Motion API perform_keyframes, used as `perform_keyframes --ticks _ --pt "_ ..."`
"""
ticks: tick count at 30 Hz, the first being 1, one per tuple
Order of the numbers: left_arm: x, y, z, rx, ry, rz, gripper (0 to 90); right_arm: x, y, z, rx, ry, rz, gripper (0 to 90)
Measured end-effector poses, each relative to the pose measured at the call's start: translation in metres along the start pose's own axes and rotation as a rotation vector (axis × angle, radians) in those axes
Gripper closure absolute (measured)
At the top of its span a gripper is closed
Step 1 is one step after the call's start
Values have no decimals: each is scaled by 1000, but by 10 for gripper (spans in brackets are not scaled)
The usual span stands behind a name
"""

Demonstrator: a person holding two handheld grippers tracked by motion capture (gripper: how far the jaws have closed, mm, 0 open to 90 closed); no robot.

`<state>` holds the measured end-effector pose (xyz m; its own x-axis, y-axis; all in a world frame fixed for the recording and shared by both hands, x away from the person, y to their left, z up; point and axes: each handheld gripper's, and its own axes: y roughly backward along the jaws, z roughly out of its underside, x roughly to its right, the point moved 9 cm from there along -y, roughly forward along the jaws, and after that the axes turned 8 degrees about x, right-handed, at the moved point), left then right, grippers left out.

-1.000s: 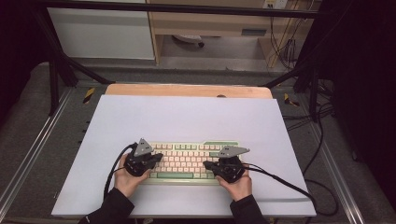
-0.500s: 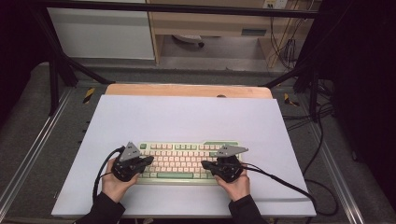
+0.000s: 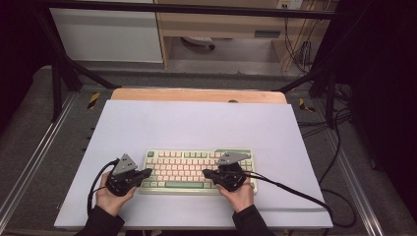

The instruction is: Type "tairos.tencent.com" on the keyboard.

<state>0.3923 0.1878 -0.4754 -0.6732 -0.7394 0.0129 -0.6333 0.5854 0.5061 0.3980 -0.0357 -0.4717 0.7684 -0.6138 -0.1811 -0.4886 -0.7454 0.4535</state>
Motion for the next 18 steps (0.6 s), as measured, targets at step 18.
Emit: perform_keyframes --ticks 18 --pt "3 -2 3 -6 -10 10 900 -22 -31 -2 -18 10 -40 900"
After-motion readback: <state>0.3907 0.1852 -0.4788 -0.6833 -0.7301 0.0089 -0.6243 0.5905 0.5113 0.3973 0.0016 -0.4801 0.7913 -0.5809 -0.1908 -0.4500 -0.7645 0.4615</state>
